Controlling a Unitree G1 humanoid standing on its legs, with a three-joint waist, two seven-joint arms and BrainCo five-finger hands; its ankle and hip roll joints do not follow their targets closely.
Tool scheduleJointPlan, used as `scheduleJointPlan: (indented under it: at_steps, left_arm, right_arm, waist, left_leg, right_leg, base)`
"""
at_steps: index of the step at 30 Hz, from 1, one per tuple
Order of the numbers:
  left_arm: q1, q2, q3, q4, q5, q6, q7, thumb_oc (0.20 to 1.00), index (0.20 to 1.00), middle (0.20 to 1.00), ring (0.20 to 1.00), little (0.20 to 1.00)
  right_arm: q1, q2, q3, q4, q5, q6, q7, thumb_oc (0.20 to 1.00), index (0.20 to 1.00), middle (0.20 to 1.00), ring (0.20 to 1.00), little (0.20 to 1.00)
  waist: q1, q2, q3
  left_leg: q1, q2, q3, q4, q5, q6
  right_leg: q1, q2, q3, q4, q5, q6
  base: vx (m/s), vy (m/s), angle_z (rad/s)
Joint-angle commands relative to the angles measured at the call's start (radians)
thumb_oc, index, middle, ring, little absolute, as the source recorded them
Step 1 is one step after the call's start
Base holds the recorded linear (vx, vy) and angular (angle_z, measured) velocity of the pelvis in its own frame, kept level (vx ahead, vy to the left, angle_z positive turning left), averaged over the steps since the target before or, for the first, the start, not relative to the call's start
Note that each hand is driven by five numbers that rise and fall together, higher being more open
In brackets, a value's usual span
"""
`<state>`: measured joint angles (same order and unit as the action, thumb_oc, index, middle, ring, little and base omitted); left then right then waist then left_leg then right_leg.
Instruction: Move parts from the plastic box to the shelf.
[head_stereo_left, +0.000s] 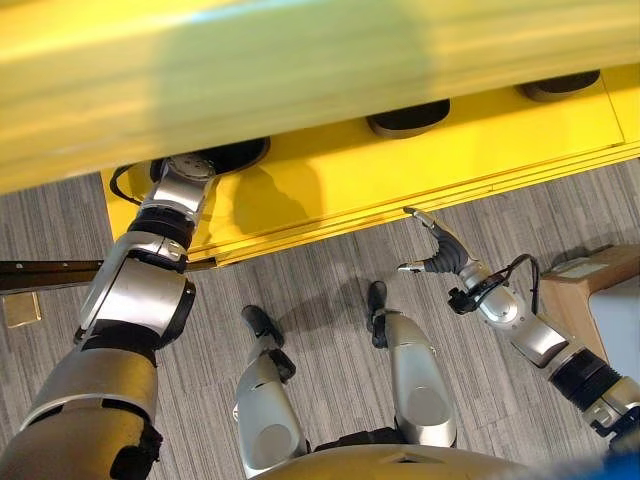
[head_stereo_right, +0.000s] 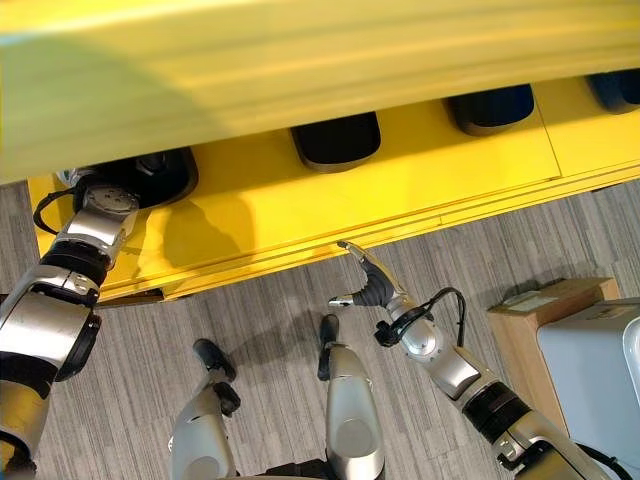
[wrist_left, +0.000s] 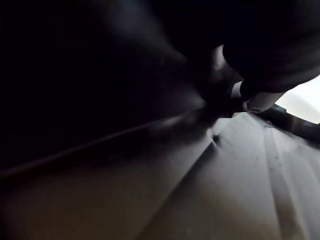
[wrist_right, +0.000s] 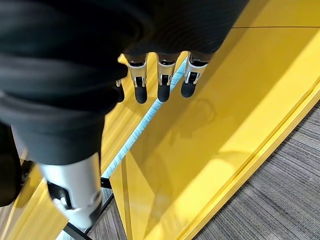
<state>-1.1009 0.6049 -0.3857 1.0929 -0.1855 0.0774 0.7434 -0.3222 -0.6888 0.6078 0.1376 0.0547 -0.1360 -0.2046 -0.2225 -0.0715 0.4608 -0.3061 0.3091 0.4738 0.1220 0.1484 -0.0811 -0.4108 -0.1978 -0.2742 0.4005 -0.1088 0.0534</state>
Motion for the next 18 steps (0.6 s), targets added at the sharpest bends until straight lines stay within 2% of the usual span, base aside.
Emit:
scheduleJointPlan:
  at_steps: [1,10,11,12,18]
  left_arm:
    - [-0.030,0.063,0.013,0.012,0.001,-0.011,0.022,0.200,0.200,0.200,0.200,0.200]
    - [-0.062,0.076,-0.024,0.022,0.016,0.012,0.005,0.200,0.200,0.200,0.200,0.200]
    - [-0.059,0.075,-0.026,0.027,0.019,0.015,-0.018,0.555,0.555,0.555,0.555,0.555]
    - [-0.056,0.073,-0.026,0.027,0.022,0.017,-0.020,1.000,1.000,1.000,1.000,1.000]
    - [-0.032,0.057,-0.009,0.030,-0.027,0.017,0.005,1.000,1.000,1.000,1.000,1.000]
  right_arm:
    - [-0.023,0.003,-0.009,-0.043,0.024,-0.021,-0.017,1.000,1.000,1.000,1.000,1.000]
    - [-0.022,-0.005,0.000,-0.030,0.020,-0.028,-0.019,1.000,1.000,1.000,1.000,1.000]
    - [-0.022,-0.005,0.002,-0.023,0.015,-0.030,-0.019,1.000,1.000,1.000,1.000,1.000]
    - [-0.021,-0.004,0.001,-0.022,0.013,-0.032,-0.019,1.000,1.000,1.000,1.000,1.000]
    - [-0.018,0.000,0.005,-0.026,0.006,-0.027,-0.035,1.000,1.000,1.000,1.000,1.000]
  waist:
    - [-0.007,-0.077,0.007]
    - [-0.015,-0.069,0.009]
    - [-0.015,-0.067,0.010]
    - [-0.015,-0.066,0.011]
    - [-0.013,-0.070,0.009]
  left_leg:
    - [-0.012,0.028,0.017,0.153,-0.131,-0.077]
    - [-0.007,0.024,0.025,0.151,-0.132,-0.075]
    - [-0.005,0.024,0.024,0.152,-0.133,-0.074]
    - [-0.004,0.024,0.024,0.153,-0.133,-0.074]
    - [0.003,0.022,0.026,0.150,-0.135,-0.073]
  right_leg:
    - [0.011,0.051,0.002,-0.059,0.000,0.025]
    - [0.006,0.051,0.005,-0.053,-0.002,0.024]
    - [0.006,0.051,0.006,-0.051,-0.004,0.023]
    - [0.007,0.051,0.006,-0.049,-0.005,0.023]
    - [0.013,0.052,0.005,-0.051,-0.006,0.023]
  base:
    - [0.00,0.000,0.00]
    - [0.00,0.000,0.00]
    - [0.00,0.000,0.00]
    - [0.00,0.000,0.00]
    - [0.00,0.000,0.00]
